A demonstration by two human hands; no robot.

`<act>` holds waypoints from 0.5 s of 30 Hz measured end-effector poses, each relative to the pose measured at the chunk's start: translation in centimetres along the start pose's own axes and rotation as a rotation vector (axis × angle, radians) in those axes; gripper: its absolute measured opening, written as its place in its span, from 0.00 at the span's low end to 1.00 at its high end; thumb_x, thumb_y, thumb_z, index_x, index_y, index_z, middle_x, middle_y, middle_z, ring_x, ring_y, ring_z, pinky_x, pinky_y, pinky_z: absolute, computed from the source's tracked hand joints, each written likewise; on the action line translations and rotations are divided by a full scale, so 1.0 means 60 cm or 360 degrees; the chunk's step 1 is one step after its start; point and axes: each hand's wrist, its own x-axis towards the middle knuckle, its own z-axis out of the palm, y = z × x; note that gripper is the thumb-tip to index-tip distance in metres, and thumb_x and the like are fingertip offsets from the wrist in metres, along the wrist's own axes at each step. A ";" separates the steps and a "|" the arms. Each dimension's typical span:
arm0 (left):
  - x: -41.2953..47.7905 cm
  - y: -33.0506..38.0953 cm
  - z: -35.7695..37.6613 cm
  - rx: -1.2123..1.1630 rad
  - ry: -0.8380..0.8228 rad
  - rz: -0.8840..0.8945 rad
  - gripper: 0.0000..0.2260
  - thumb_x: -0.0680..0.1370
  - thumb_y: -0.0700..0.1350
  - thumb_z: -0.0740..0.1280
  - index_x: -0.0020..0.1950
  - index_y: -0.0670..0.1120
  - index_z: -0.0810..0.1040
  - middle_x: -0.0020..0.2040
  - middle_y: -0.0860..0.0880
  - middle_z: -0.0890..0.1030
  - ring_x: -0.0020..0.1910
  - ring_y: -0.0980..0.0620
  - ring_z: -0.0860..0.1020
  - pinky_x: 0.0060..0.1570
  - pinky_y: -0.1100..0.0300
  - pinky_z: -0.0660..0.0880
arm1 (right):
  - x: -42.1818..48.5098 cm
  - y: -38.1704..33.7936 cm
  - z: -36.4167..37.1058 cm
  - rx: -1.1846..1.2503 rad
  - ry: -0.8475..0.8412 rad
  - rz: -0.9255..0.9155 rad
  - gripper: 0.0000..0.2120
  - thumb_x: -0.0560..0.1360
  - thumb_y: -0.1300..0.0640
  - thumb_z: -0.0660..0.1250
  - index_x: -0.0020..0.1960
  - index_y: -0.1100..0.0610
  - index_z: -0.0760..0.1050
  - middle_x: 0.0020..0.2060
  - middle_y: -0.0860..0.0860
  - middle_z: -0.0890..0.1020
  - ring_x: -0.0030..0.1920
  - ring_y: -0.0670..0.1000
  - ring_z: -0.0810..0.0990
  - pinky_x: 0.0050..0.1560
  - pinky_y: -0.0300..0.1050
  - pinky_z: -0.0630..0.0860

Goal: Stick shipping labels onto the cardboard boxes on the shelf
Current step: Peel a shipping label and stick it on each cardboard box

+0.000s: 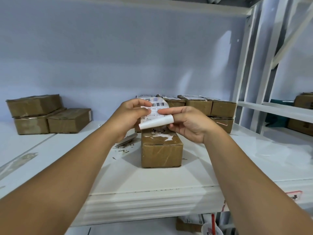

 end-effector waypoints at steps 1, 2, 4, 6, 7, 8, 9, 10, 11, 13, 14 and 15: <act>-0.001 -0.001 -0.002 0.0088 -0.0009 0.0041 0.09 0.77 0.36 0.65 0.52 0.49 0.78 0.42 0.53 0.81 0.30 0.62 0.79 0.30 0.67 0.75 | -0.001 0.000 -0.001 0.0004 0.0008 0.0032 0.13 0.74 0.76 0.60 0.49 0.65 0.80 0.45 0.58 0.83 0.36 0.49 0.81 0.31 0.32 0.76; -0.002 -0.002 -0.003 0.0133 -0.0039 0.0075 0.11 0.77 0.36 0.65 0.55 0.50 0.77 0.42 0.53 0.82 0.30 0.62 0.79 0.30 0.67 0.75 | -0.001 -0.001 -0.002 0.0007 0.0019 0.0048 0.12 0.74 0.75 0.61 0.50 0.65 0.80 0.45 0.58 0.83 0.35 0.48 0.81 0.30 0.32 0.75; -0.005 -0.004 -0.002 0.0181 -0.0097 0.0121 0.15 0.77 0.37 0.65 0.59 0.54 0.73 0.43 0.50 0.83 0.31 0.59 0.79 0.33 0.65 0.75 | -0.003 -0.004 -0.003 0.0005 0.0035 0.0063 0.11 0.73 0.74 0.62 0.51 0.66 0.80 0.46 0.58 0.83 0.36 0.48 0.81 0.30 0.32 0.74; -0.005 -0.010 0.000 0.0328 -0.0062 0.0172 0.17 0.77 0.42 0.66 0.61 0.59 0.69 0.41 0.48 0.83 0.33 0.54 0.78 0.38 0.60 0.74 | -0.005 -0.006 -0.003 0.0013 0.0049 0.0077 0.12 0.74 0.74 0.62 0.54 0.67 0.79 0.47 0.59 0.82 0.38 0.48 0.80 0.30 0.31 0.74; -0.002 -0.014 0.000 0.0386 -0.0025 0.0183 0.18 0.78 0.45 0.66 0.63 0.61 0.67 0.39 0.48 0.82 0.33 0.53 0.78 0.41 0.58 0.74 | -0.006 -0.007 -0.004 0.0039 0.0065 0.0084 0.12 0.74 0.74 0.61 0.54 0.68 0.78 0.47 0.59 0.82 0.39 0.49 0.79 0.30 0.31 0.74; 0.001 -0.018 0.000 0.0413 0.0012 0.0178 0.19 0.78 0.47 0.66 0.64 0.63 0.65 0.39 0.49 0.82 0.35 0.52 0.79 0.44 0.56 0.76 | -0.007 -0.008 -0.004 0.0078 0.0085 0.0096 0.11 0.74 0.73 0.61 0.54 0.69 0.78 0.47 0.59 0.82 0.39 0.49 0.79 0.29 0.31 0.74; 0.002 -0.020 -0.002 0.0405 0.0044 0.0159 0.19 0.77 0.50 0.66 0.64 0.64 0.64 0.40 0.49 0.83 0.39 0.50 0.80 0.48 0.52 0.78 | -0.008 -0.010 -0.003 0.0112 0.0102 0.0115 0.10 0.74 0.73 0.62 0.53 0.69 0.78 0.47 0.60 0.81 0.38 0.49 0.78 0.28 0.31 0.73; 0.004 -0.021 -0.004 0.0362 0.0065 0.0134 0.18 0.77 0.51 0.65 0.64 0.64 0.64 0.43 0.48 0.83 0.43 0.48 0.81 0.53 0.48 0.77 | -0.010 -0.011 -0.003 0.0123 0.0119 0.0144 0.09 0.73 0.72 0.64 0.52 0.69 0.78 0.46 0.60 0.81 0.35 0.49 0.78 0.26 0.31 0.72; 0.004 -0.021 -0.006 0.0301 0.0078 0.0111 0.17 0.77 0.51 0.65 0.63 0.63 0.65 0.44 0.47 0.84 0.46 0.46 0.81 0.55 0.45 0.76 | -0.012 -0.011 -0.001 0.0106 0.0130 0.0180 0.08 0.72 0.71 0.66 0.50 0.69 0.79 0.44 0.60 0.81 0.33 0.48 0.78 0.25 0.30 0.71; 0.006 -0.021 -0.007 0.0200 0.0089 0.0096 0.15 0.78 0.47 0.65 0.62 0.59 0.66 0.44 0.45 0.83 0.43 0.46 0.80 0.56 0.44 0.75 | -0.014 -0.011 0.001 0.0059 0.0135 0.0246 0.06 0.72 0.68 0.67 0.49 0.68 0.79 0.41 0.59 0.80 0.30 0.47 0.78 0.23 0.30 0.70; 0.006 -0.021 -0.007 0.0169 0.0088 0.0097 0.15 0.78 0.44 0.65 0.61 0.58 0.67 0.43 0.46 0.83 0.42 0.46 0.79 0.55 0.44 0.75 | -0.014 -0.011 0.001 0.0060 0.0147 0.0262 0.05 0.73 0.68 0.67 0.48 0.68 0.80 0.40 0.58 0.80 0.30 0.46 0.78 0.23 0.30 0.70; 0.005 -0.020 -0.006 0.0154 0.0079 0.0095 0.16 0.78 0.41 0.65 0.61 0.56 0.67 0.42 0.46 0.83 0.42 0.46 0.78 0.55 0.43 0.75 | -0.014 -0.011 0.001 0.0072 0.0167 0.0262 0.05 0.74 0.69 0.65 0.47 0.66 0.80 0.38 0.57 0.80 0.29 0.46 0.78 0.22 0.30 0.70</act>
